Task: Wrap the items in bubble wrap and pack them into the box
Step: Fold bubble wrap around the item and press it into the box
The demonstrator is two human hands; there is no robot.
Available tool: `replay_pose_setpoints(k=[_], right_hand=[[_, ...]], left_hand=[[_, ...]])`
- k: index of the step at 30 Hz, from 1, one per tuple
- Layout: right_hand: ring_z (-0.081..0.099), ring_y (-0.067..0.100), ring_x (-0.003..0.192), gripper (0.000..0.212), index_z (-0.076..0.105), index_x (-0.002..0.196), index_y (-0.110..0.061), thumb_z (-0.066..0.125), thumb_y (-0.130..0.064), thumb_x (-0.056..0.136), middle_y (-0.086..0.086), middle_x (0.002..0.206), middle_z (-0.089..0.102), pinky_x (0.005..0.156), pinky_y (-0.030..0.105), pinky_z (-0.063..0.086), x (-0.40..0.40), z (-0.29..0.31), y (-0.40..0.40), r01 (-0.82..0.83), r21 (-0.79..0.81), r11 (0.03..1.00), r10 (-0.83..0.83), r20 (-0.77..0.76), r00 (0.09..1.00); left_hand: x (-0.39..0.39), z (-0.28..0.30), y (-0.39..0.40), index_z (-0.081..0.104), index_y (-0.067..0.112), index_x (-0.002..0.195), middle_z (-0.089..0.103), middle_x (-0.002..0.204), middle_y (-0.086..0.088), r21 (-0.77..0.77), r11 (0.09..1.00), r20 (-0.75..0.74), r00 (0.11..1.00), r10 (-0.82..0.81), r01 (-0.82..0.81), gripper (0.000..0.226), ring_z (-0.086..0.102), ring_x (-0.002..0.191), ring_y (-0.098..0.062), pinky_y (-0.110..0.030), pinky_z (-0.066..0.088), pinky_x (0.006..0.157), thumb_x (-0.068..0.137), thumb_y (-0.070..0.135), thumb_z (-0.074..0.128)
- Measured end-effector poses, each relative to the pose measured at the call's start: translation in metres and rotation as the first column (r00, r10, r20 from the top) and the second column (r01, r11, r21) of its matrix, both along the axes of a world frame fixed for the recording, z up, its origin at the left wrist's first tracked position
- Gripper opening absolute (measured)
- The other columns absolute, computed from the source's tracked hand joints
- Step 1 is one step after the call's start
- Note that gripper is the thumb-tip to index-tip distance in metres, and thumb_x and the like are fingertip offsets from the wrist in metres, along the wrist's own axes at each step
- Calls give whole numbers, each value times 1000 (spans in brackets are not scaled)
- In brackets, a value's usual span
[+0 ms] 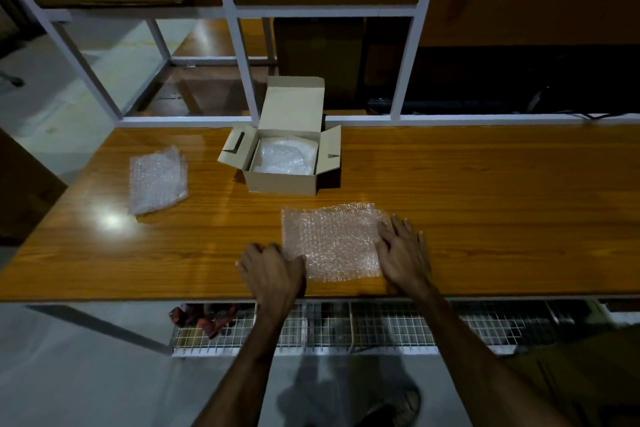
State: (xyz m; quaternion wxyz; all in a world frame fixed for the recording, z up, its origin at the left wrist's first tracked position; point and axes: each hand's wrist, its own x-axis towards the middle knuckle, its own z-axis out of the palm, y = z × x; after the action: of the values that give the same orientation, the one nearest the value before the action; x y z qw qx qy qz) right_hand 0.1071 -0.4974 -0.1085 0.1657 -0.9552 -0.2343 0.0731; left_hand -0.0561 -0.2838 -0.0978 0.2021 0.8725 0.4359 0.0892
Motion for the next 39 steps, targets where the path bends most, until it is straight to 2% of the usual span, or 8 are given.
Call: replay_pose_setpoints(k=[6, 9, 15, 23, 27, 29, 33, 39], right_hand=[[44, 29, 141, 31, 71, 131, -21, 58, -25, 104, 7, 150, 56, 118, 48, 35, -19, 1, -12, 44, 212, 976, -59, 67, 996], [50, 25, 130, 30, 73, 129, -23, 60, -29, 102, 5, 141, 62, 108, 45, 44, -33, -3, -17, -5, 226, 974, -23, 123, 992], [44, 14, 106, 32, 73, 126, -26, 66, -39, 98, -4, 116, 58, 87, 36, 42, -38, -3, -16, -22, 255, 967, -4, 101, 995], [49, 14, 100, 35, 79, 108, -29, 56, -51, 94, -13, 103, 59, 84, 38, 40, -28, 2, -25, -47, 323, 945, 33, 48, 998], [63, 18, 100, 19, 81, 102, -21, 64, -24, 95, -7, 105, 73, 87, 34, 49, -16, 5, -32, -12, 396, 918, 23, -23, 999], [66, 21, 104, 22, 80, 106, -15, 63, -7, 96, 1, 110, 76, 92, 32, 51, -13, 10, -34, 82, 422, 903, -61, -63, 996], [64, 24, 106, 23, 75, 117, -15, 59, -16, 100, 4, 117, 70, 91, 37, 53, -18, 15, -31, 132, 467, 874, -134, -31, 991], [55, 22, 131, 34, 66, 135, -13, 57, -18, 103, 7, 145, 60, 110, 37, 42, -39, 10, -1, -87, 318, 944, 28, 188, 982]], left_hand=[[9, 7, -5, 63, 30, 81, 61, 88, 3, -64, 996, 144, 988, 64, -56, 12, 57, 93, -23, -49, 48, 95, 76, 40, 65], [7, 14, -13, 54, 36, 89, 63, 87, 5, -188, 982, 454, 887, 85, 2, 5, 65, 83, -22, -44, 56, 71, 88, 36, 59], [16, 31, -51, 69, 15, 110, 68, 106, -2, -87, 969, 636, 761, -125, 231, 28, 62, 98, -21, -42, 55, 80, 96, 36, 59], [26, 1, -103, 67, 8, 119, 69, 119, -11, 80, 772, 460, 664, -589, 630, 30, 62, 110, -24, -45, 55, 97, 89, 8, 70], [20, -21, -105, 69, 9, 126, 67, 137, -11, 259, 604, 244, 554, -796, 753, 42, 55, 135, -27, -42, 33, 123, 104, 41, 54], [20, -18, -103, 69, 12, 129, 64, 143, -10, 217, 603, 192, 572, -798, 768, 55, 50, 140, -25, -39, 26, 124, 109, 53, 38], [32, -7, -93, 71, 12, 118, 71, 124, -9, 147, 655, 272, 607, -747, 741, 28, 57, 124, -23, -48, 41, 116, 107, 22, 48], [40, 1, -81, 46, 14, 155, 35, 168, -12, 159, 715, 11, 723, -691, 681, 52, 20, 160, -28, -45, 10, 132, 108, 34, 36]])
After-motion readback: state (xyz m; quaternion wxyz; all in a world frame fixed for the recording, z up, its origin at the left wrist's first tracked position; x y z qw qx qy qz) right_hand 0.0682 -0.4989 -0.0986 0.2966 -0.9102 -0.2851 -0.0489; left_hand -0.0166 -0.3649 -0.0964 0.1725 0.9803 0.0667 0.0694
